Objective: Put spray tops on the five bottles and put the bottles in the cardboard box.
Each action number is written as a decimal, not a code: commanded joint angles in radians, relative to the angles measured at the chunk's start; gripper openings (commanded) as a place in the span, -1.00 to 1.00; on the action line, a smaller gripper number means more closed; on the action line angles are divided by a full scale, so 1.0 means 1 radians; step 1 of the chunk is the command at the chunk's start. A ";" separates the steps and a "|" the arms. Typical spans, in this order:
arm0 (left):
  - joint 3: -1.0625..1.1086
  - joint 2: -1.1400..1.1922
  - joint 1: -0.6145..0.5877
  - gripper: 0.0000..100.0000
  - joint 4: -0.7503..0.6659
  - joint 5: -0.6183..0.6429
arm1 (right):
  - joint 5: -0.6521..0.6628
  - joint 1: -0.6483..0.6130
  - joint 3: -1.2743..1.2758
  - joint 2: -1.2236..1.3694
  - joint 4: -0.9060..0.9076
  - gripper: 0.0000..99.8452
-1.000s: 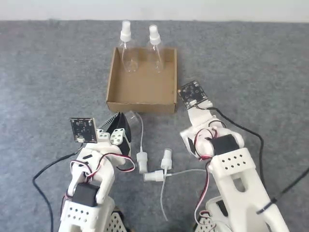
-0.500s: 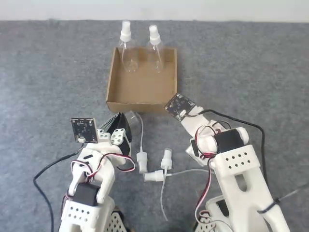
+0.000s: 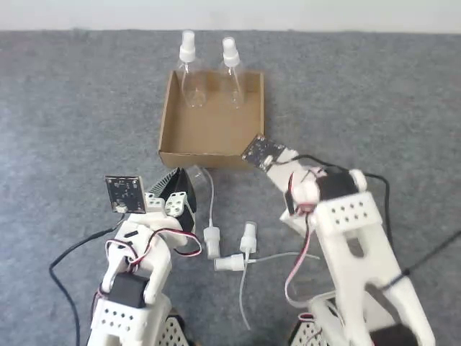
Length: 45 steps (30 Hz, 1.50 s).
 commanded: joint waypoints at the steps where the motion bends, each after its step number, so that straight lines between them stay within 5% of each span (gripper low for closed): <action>1: -0.012 -0.014 -0.002 -0.98 -0.034 -0.012 | 0.098 0.058 -0.120 0.097 0.012 -0.14; 13: -0.012 -0.014 -0.002 -0.98 -0.031 -0.012 | 0.287 0.067 -0.126 0.349 -0.010 -0.14; 32: -0.012 -0.014 -0.002 -0.98 -0.029 -0.012 | 0.293 0.193 -0.282 0.662 -0.091 -0.15; 40: -0.012 -0.014 -0.002 -0.98 -0.029 -0.012 | 0.290 0.194 -0.293 0.680 -0.127 -0.65; 45: -0.012 -0.014 -0.002 -0.98 -0.029 -0.012 | 0.288 0.196 -0.295 0.680 -0.147 -0.78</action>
